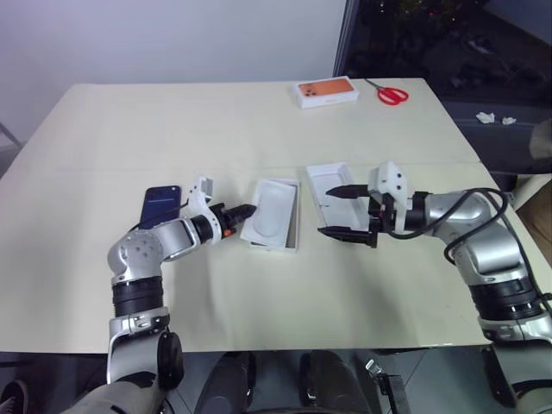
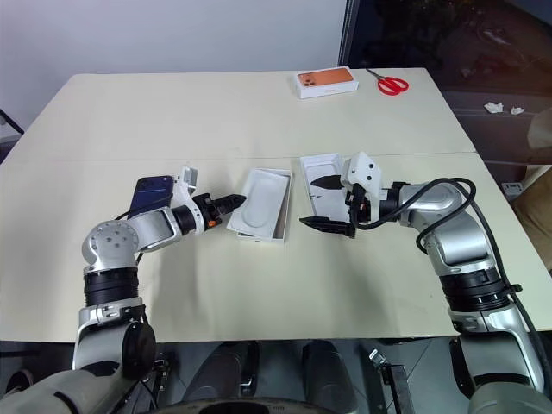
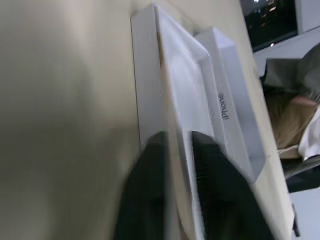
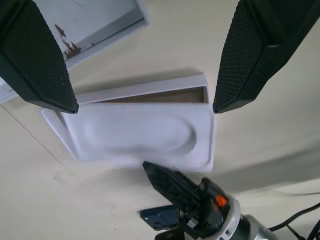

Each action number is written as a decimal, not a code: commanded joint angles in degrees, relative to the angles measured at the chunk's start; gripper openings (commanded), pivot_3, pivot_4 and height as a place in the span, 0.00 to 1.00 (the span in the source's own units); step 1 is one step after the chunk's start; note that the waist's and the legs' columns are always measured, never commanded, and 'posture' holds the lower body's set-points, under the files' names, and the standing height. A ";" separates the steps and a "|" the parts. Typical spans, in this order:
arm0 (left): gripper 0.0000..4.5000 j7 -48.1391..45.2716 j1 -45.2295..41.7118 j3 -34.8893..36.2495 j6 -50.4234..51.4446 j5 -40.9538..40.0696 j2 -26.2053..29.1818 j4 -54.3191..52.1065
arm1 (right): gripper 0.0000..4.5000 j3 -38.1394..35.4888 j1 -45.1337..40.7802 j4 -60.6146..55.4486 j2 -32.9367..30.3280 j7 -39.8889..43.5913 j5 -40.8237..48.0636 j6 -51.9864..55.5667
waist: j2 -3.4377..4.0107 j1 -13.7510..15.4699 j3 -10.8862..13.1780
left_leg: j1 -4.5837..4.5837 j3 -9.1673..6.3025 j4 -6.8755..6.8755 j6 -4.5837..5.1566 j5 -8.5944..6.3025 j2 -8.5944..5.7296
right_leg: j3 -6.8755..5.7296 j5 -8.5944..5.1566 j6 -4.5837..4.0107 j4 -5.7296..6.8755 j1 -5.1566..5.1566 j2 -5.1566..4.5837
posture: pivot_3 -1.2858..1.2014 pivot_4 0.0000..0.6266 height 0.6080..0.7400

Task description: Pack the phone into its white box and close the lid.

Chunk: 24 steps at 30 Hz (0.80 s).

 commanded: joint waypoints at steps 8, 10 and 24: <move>0.90 -4.07 -1.29 -0.56 -0.68 -0.43 4.12 -3.06 | 1.00 -0.67 0.03 -2.52 0.37 -1.04 0.55 -0.21 | 0.00 -0.11 0.00 | 0.01 -0.01 -0.02 -0.01 0.00 0.01 | 0.00 0.00 0.00 0.01 -0.01 0.01 | 0.52 0.24 1.00; 0.90 -5.92 -0.21 -1.18 -1.03 -0.58 5.53 -4.41 | 1.00 -0.46 -0.74 -2.35 1.00 -1.67 0.67 0.55 | 0.00 -0.07 0.00 | 0.01 -0.01 -0.01 -0.01 0.01 0.00 | 0.00 0.00 0.00 0.01 -0.01 0.01 | 0.52 0.24 1.00; 0.91 -35.82 17.89 -2.53 -27.62 6.94 25.64 -16.82 | 0.28 14.38 -9.73 0.36 16.18 -17.58 -11.61 7.21 | 0.02 0.23 0.00 | -0.01 -0.01 -0.19 -0.06 0.03 0.05 | 0.02 -0.02 -0.04 -0.05 -0.13 -0.03 | 0.52 0.24 1.00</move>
